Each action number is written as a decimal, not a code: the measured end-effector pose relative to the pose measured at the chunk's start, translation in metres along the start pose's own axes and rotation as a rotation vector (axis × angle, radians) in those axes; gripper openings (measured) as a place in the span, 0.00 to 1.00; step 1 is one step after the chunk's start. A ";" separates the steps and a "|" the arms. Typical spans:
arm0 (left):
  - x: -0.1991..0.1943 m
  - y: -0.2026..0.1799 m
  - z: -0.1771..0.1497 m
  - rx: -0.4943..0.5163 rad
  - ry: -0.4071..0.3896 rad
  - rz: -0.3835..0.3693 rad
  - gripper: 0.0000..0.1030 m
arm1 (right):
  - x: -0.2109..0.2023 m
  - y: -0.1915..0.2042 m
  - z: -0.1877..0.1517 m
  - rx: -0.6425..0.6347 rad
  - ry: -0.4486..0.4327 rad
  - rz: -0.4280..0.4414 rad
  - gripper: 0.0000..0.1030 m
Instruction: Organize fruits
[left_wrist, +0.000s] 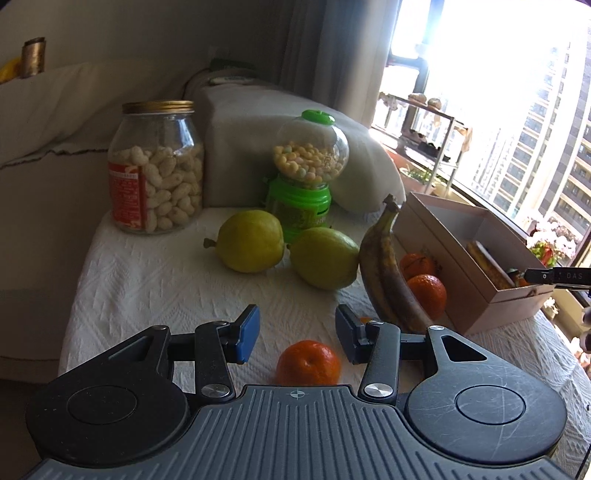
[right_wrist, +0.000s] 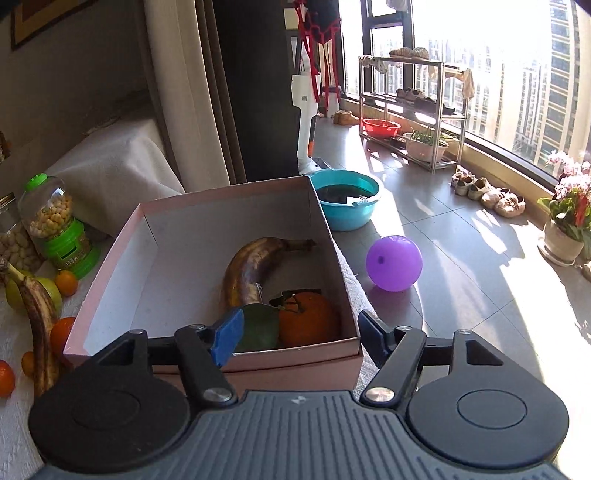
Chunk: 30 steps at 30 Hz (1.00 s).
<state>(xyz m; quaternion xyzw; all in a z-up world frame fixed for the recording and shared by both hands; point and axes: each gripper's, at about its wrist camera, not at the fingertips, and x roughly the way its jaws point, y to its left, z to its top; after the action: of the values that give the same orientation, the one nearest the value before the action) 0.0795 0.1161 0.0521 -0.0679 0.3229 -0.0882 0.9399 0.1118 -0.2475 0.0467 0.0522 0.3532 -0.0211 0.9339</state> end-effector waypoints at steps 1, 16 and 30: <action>0.001 -0.002 0.000 0.006 0.001 -0.007 0.48 | -0.004 -0.001 -0.001 -0.006 -0.009 -0.004 0.67; 0.050 -0.045 0.032 0.013 0.007 -0.137 0.48 | -0.067 0.096 -0.037 -0.224 -0.044 0.202 0.67; 0.026 -0.008 0.041 -0.078 -0.130 -0.073 0.55 | -0.037 0.189 -0.036 -0.344 0.022 0.404 0.67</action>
<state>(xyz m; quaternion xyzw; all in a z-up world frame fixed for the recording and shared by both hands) 0.1239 0.1058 0.0698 -0.1220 0.2616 -0.1051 0.9516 0.0748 -0.0559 0.0605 -0.0378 0.3442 0.2269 0.9103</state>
